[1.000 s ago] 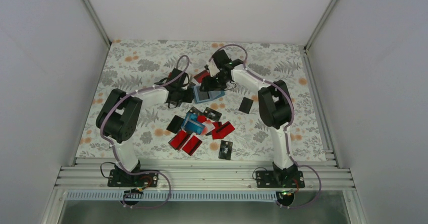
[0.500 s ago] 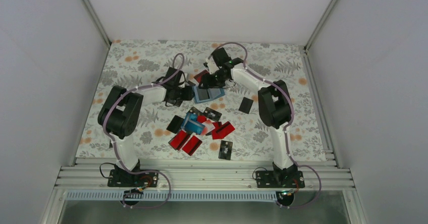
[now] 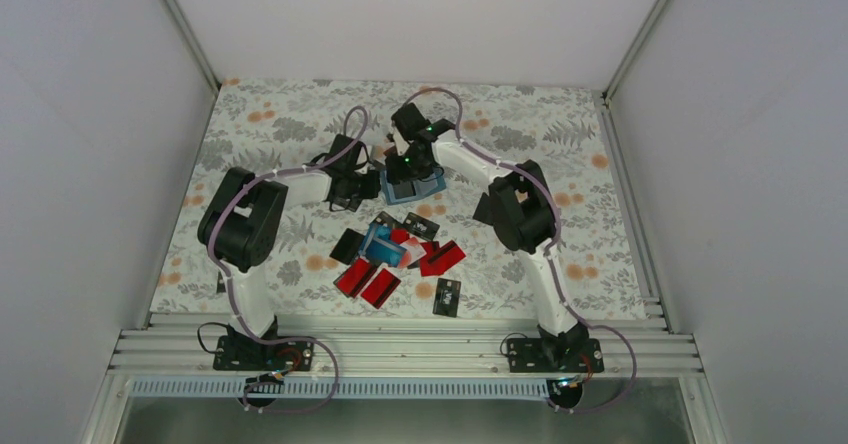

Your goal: Put the credit cards into the card holder

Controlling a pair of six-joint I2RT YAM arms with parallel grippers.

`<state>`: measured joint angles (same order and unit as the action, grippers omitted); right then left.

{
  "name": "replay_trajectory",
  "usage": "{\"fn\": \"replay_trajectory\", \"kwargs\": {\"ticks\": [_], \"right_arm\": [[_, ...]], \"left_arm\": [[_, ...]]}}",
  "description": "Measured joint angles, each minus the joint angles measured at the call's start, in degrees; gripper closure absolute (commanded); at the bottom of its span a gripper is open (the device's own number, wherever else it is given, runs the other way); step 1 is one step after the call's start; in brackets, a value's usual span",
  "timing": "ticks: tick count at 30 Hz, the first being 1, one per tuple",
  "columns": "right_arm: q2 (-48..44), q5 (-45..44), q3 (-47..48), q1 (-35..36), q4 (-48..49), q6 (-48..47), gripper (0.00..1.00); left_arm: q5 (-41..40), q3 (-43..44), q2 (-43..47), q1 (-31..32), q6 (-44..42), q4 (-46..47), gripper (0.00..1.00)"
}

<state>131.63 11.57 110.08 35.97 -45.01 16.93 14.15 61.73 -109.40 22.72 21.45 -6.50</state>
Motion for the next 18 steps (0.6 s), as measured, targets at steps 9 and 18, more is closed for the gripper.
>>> {"fn": "replay_trajectory", "kwargs": {"ticks": [9,18], "right_arm": [[3.98,-5.9,3.76,2.73,-2.49,0.46,0.52],[4.11,-11.1,4.04,3.02,-4.07,0.57,0.55]], "left_arm": [[0.04,-0.2,0.09,0.0,-0.04,0.59,0.98],[0.04,-0.2,1.44,0.0,-0.2,0.48,0.98]]}}
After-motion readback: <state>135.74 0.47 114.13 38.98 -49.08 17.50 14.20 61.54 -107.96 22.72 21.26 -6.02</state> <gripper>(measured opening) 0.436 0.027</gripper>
